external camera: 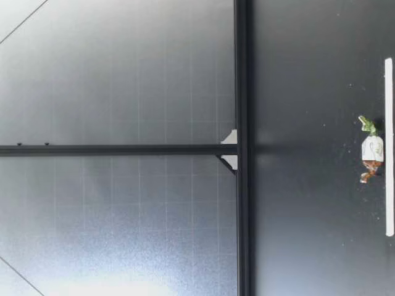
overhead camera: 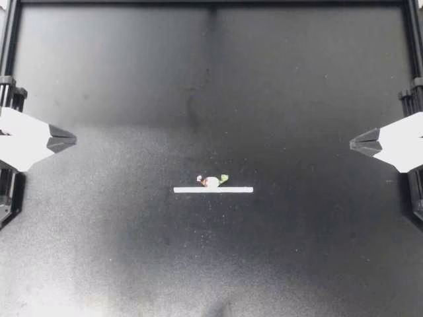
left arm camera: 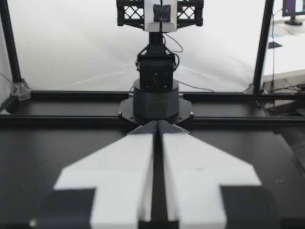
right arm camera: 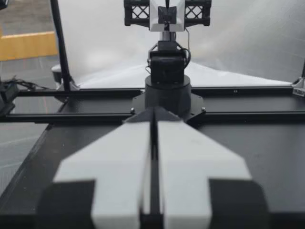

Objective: Pick up the candy and unwrap it.

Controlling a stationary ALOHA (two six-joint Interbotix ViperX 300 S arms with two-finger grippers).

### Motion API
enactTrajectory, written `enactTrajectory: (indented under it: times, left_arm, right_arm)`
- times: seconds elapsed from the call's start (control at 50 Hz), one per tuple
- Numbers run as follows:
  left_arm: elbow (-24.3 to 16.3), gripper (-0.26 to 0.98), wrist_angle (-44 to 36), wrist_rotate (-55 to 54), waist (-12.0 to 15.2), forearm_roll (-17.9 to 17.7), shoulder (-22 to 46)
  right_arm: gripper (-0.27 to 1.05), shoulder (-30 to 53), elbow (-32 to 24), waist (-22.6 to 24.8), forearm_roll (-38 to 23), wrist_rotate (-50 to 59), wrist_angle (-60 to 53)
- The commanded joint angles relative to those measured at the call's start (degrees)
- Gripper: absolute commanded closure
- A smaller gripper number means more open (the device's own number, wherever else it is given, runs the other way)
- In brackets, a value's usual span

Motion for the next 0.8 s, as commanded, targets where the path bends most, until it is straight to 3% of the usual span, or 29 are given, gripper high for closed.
enactTrajectory:
  times: [0.0, 0.12, 0.26, 0.52, 0.78]
  left_arm:
    - [-0.35, 0.82, -1.05, 0.18, 0.79, -0.09, 0.62]
    - [0.18, 0.84, -2.11, 0.09, 0.79, -0.09, 0.62]
    - [1.67, 0.84, -3.87, 0.18, 0.88, -0.09, 0.79]
    - [2.90, 0.84, -6.06, 0.09, 0.79, -0.09, 1.41]
    - [2.90, 0.84, -6.50, 0.09, 0.88, -0.18, 3.34]
  right_arm:
    - [0.90, 0.26, -1.05, -0.26, -0.09, -0.09, -0.79]
    - [0.90, 1.93, -1.93, -0.35, -0.18, -0.18, -1.85]
    - [0.90, 9.58, -6.59, -1.76, -0.44, -1.67, 0.53]
    - [0.90, 25.93, -18.11, -2.29, -1.23, -10.46, 18.63]
    - [0.88, 37.53, -24.87, -2.29, -1.93, -16.35, 28.48]
